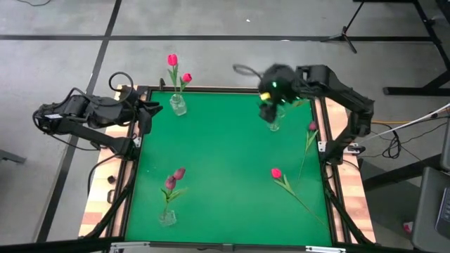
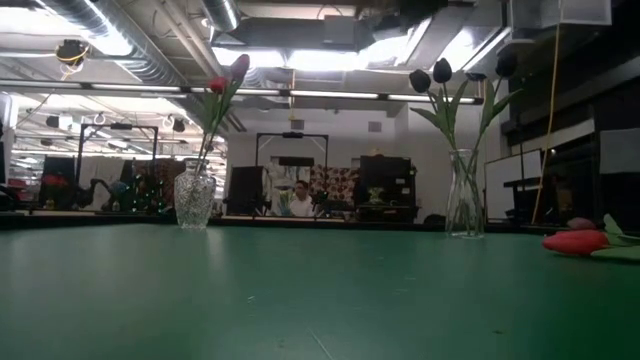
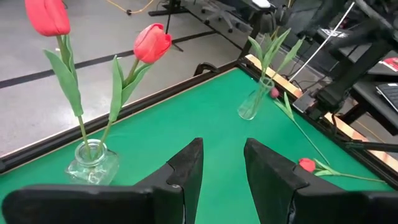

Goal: Sort flowers into vase by color
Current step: Put the pink flower into the top left transparent vase

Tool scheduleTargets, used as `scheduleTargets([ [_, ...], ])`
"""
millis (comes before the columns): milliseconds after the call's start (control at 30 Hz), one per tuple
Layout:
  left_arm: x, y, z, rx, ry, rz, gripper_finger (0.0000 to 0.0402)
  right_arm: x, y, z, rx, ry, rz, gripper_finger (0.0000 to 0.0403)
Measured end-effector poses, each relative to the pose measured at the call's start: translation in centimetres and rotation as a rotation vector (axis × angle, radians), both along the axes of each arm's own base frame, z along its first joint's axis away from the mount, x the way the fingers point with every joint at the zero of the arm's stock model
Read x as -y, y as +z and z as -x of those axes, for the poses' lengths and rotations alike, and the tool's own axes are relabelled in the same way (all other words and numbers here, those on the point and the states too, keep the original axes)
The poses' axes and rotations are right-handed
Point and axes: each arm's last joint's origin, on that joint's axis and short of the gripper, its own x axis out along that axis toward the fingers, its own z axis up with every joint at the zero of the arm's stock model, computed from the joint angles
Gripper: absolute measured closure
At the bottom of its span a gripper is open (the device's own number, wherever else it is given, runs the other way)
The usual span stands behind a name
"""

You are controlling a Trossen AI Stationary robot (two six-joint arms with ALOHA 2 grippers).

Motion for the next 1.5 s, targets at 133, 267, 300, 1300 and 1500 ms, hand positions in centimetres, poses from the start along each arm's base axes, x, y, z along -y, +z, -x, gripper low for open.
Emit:
scheduleTargets([
  [133, 0.0, 0.0, 0.0, 0.0, -0.015, 0.013, 0.0287, -2.8, -2.2, -0.2, -0.09, -0.023, -0.073, 0.0123],
  [267, 0.2, -0.1, -0.1, 0.009, -0.053, 0.062, 0.0287, -6.1, -5.2, 0.4, -0.221, 0.009, -0.127, 0.0123],
  [300, 0.2, -0.1, -0.1, 0.009, -0.057, 0.065, 0.0287, -6.9, -6.1, 0.8, -0.244, -0.012, -0.126, 0.0123],
  [1300, 0.2, -0.1, -0.1, 0.006, -0.057, 0.06, 0.0287, -20.5, -25.6, 10.5, -0.417, -0.381, -0.421, 0.0123],
  [1500, 0.2, -0.1, -0.1, 0.005, -0.057, 0.059, 0.0287, -21.4, -26.5, 11.4, -0.396, -0.389, -0.444, 0.0123],
])
